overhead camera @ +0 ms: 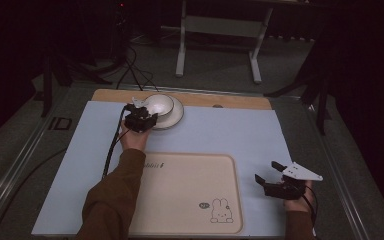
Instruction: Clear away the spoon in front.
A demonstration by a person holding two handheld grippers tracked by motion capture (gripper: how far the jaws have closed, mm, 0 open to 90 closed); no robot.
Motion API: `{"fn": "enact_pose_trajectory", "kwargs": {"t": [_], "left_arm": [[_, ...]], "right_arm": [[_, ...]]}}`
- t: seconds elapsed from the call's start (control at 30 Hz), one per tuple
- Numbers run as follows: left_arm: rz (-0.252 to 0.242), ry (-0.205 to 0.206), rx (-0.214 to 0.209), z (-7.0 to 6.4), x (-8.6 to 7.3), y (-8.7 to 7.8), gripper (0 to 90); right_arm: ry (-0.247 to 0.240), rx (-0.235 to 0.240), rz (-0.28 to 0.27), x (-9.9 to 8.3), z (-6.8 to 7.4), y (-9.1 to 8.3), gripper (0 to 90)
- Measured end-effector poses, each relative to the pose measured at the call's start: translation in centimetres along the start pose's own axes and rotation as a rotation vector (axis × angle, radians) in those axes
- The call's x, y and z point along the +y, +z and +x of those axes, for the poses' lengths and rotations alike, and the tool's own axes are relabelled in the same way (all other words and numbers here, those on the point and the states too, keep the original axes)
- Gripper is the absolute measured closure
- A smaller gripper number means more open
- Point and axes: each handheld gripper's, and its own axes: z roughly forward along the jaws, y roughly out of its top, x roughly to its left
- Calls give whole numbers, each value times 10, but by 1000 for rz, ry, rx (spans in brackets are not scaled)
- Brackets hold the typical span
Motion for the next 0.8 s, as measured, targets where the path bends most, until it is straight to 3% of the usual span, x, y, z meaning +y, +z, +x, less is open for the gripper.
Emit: {"fn": "enact_pose_trajectory", "kwargs": {"t": [0.1,0.27,0.5,0.8], "left_arm": [[0,-4,34,1,1,-1,682],[-2,-24,23,3,1,2,674],[33,-8,18,4,-1,8,710],[33,-18,11,4,-2,8,735]], "right_arm": [[-2,0,1,0,0,0,155],[-2,1,1,0,0,0,155],[-3,2,6,0,0,1,155],[-4,1,6,0,0,1,155]]}}
